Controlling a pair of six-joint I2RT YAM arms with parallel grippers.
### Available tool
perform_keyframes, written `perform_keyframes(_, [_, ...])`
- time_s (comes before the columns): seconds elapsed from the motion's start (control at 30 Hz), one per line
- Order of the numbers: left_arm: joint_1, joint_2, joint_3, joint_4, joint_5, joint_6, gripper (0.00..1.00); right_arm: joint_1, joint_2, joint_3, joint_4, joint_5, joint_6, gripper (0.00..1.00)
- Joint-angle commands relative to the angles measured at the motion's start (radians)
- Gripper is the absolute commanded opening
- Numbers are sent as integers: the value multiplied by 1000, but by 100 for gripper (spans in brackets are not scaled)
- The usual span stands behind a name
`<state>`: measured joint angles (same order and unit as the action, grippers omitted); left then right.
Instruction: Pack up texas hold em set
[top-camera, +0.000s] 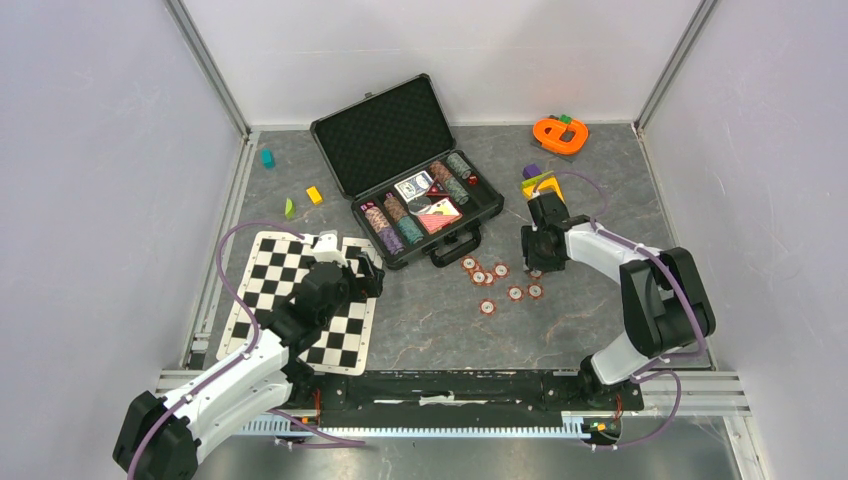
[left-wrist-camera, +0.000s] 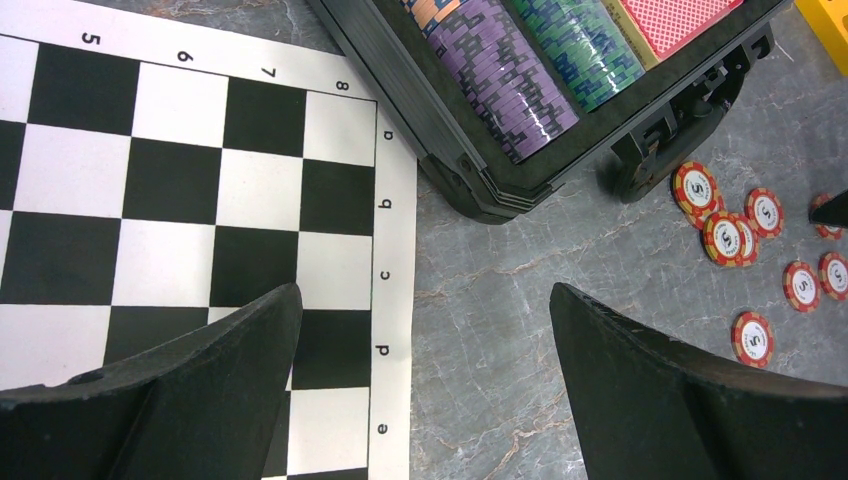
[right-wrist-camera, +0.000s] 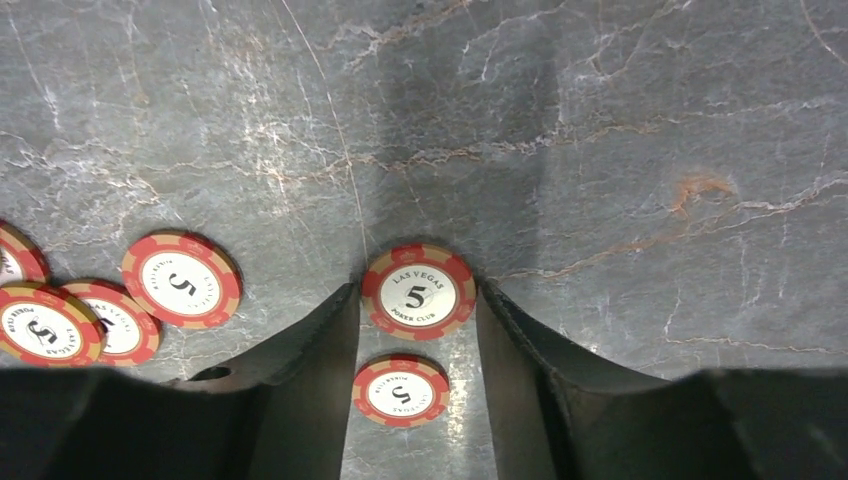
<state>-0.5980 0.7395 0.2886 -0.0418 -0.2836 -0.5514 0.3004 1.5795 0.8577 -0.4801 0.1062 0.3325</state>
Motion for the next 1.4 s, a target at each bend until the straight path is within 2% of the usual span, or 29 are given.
perform_keyframes(0.0, [-3,-4,35,46,-14,30,100,13,24,-26,19,29,11,48])
perform_keyframes(0.2, [-3,-4,35,47,-12,30,100,14,5,-15,7,20,9,43])
perform_keyframes(0.6, [-3,-10,36,47,-11,29,100,41,-107,64,-75,17,12,43])
perform_keyframes(0.97, [-5,-8,35,47,-11,29,100,90,-90,92,-76,-2,18,43])
perform_keyframes(1.0, [-4,-9,35,46,-11,28,100,92,-84,99,-80,2,18,45])
perform_keyframes(1.2, [-4,-5,35,46,-10,30,100,98,-85,89,-48,-41,-10,70])
perform_keyframes(1.37, [-3,32,45,50,37,43,100,102,-163,41,-6,-58,-82,75])
